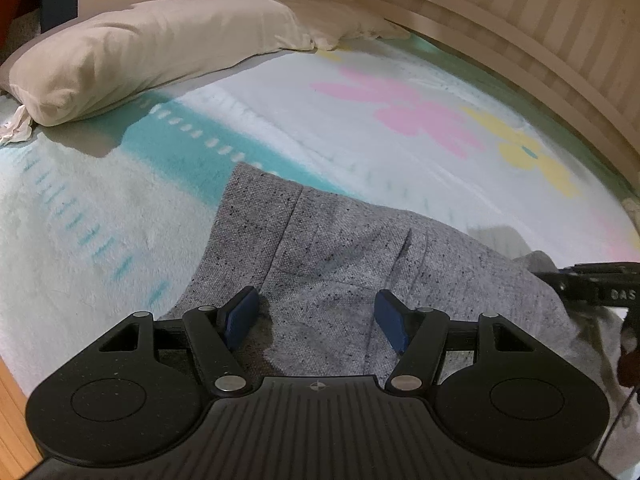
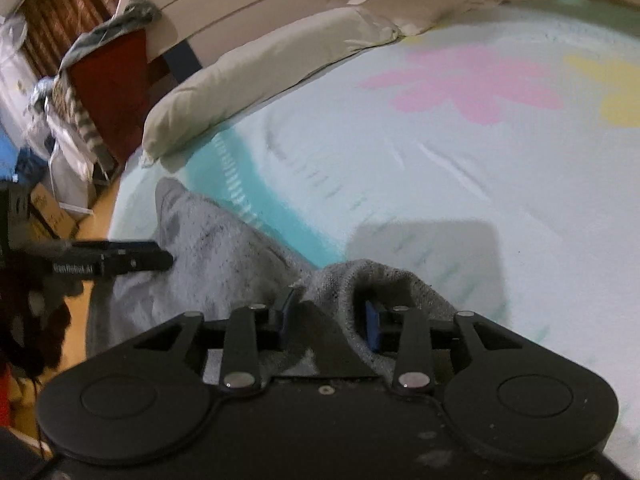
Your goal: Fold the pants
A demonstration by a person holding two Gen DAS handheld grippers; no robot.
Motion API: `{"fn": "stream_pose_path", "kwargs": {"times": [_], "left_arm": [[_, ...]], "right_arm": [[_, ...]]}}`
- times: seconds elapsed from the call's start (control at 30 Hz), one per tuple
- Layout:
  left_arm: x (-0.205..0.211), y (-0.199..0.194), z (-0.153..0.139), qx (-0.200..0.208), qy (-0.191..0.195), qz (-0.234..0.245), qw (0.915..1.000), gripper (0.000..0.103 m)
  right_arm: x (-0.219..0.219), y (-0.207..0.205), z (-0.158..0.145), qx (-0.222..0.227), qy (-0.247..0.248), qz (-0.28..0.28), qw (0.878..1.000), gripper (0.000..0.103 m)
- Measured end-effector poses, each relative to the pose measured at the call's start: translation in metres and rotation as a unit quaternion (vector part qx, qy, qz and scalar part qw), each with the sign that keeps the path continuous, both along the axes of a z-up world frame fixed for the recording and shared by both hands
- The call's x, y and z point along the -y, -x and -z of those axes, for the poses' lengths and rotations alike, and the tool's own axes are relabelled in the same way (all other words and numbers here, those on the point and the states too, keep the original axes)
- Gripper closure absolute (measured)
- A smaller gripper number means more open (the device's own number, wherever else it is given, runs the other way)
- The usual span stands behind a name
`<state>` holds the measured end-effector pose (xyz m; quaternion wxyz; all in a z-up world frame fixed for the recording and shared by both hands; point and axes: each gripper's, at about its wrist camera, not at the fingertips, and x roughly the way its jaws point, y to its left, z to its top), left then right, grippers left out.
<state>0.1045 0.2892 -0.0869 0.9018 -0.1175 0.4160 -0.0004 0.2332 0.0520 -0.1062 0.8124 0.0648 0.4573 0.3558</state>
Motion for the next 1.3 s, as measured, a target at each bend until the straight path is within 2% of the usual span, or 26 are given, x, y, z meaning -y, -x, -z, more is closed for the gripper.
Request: {"fn": "stream_pose_path", "kwargs": {"times": [0.03, 0.1, 0.13, 0.2, 0.27, 0.33, 0.47, 0.5, 0.57, 0.63, 0.73, 0.83, 0.9, 1.0, 1.07, 1.17, 1.2, 1.23, 1.3], "left_arm": [[0.000, 0.000, -0.001, 0.000, 0.001, -0.001, 1.0000, 0.040], [0.000, 0.001, -0.003, -0.001, -0.003, -0.004, 1.0000, 0.040], [0.001, 0.002, -0.004, 0.000, -0.007, -0.006, 1.0000, 0.040], [0.002, 0.006, -0.006, -0.002, -0.022, -0.012, 0.9997, 0.040], [0.000, 0.009, -0.007, -0.011, -0.034, -0.023, 0.9991, 0.040], [-0.007, 0.013, -0.007, -0.016, -0.029, -0.026, 0.9991, 0.040], [-0.006, 0.009, -0.018, -0.030, -0.046, -0.018, 0.9984, 0.040], [-0.004, 0.007, -0.023, -0.028, -0.046, -0.015, 0.9984, 0.040], [0.005, 0.004, -0.038, -0.009, -0.048, 0.004, 0.9988, 0.040], [0.019, 0.000, -0.050, 0.007, -0.051, 0.033, 0.9982, 0.040], [0.043, -0.009, -0.054, 0.009, -0.040, 0.089, 0.9952, 0.040], [0.063, -0.015, -0.043, -0.008, -0.024, 0.136, 0.9904, 0.040], [0.071, -0.014, -0.032, -0.020, -0.029, 0.159, 0.9867, 0.040], [0.067, -0.009, -0.011, -0.049, -0.069, 0.145, 0.9858, 0.040], [0.058, -0.005, -0.008, -0.039, -0.069, 0.142, 0.9867, 0.041], [0.056, -0.004, -0.009, -0.043, -0.066, 0.139, 0.9872, 0.041], [0.059, -0.006, -0.010, -0.046, -0.073, 0.141, 0.9863, 0.041], [0.061, -0.005, -0.009, -0.048, -0.080, 0.142, 0.9855, 0.041], [0.066, -0.006, -0.009, -0.050, -0.086, 0.141, 0.9850, 0.040]], "right_arm": [[0.002, 0.000, -0.001, 0.000, 0.005, 0.008, 1.000, 0.099], [0.008, -0.006, -0.012, 0.040, 0.015, 0.045, 0.998, 0.100], [0.013, -0.017, -0.014, 0.043, 0.013, 0.070, 0.997, 0.100], [0.023, -0.037, -0.005, -0.001, -0.008, 0.099, 0.995, 0.101], [0.011, -0.040, 0.007, 0.007, 0.033, 0.084, 0.996, 0.100], [0.003, -0.039, 0.020, 0.007, 0.054, 0.078, 0.995, 0.100], [0.013, -0.038, 0.022, -0.003, 0.027, 0.102, 0.994, 0.100], [0.016, -0.037, 0.019, 0.002, 0.025, 0.105, 0.994, 0.099], [0.023, -0.030, 0.006, 0.028, 0.031, 0.122, 0.992, 0.077], [0.036, -0.018, -0.011, 0.059, 0.025, 0.132, 0.989, 0.076], [0.052, -0.003, -0.028, 0.068, 0.012, 0.130, 0.989, 0.076], [0.054, 0.010, -0.028, 0.072, 0.056, 0.097, 0.991, 0.076], [0.055, 0.017, -0.023, 0.076, 0.085, 0.076, 0.991, 0.076], [0.063, 0.029, -0.017, 0.077, 0.099, 0.055, 0.991, 0.077], [0.063, 0.033, -0.010, 0.089, 0.134, 0.046, 0.986, 0.080], [0.069, 0.024, 0.010, 0.097, 0.184, 0.062, 0.976, 0.081], [0.076, 0.020, 0.013, 0.098, 0.179, 0.074, 0.976, 0.082], [0.083, 0.016, 0.015, 0.096, 0.175, 0.093, 0.976, 0.087], [0.092, 0.011, 0.013, 0.091, 0.181, 0.122, 0.972, 0.087]]}}
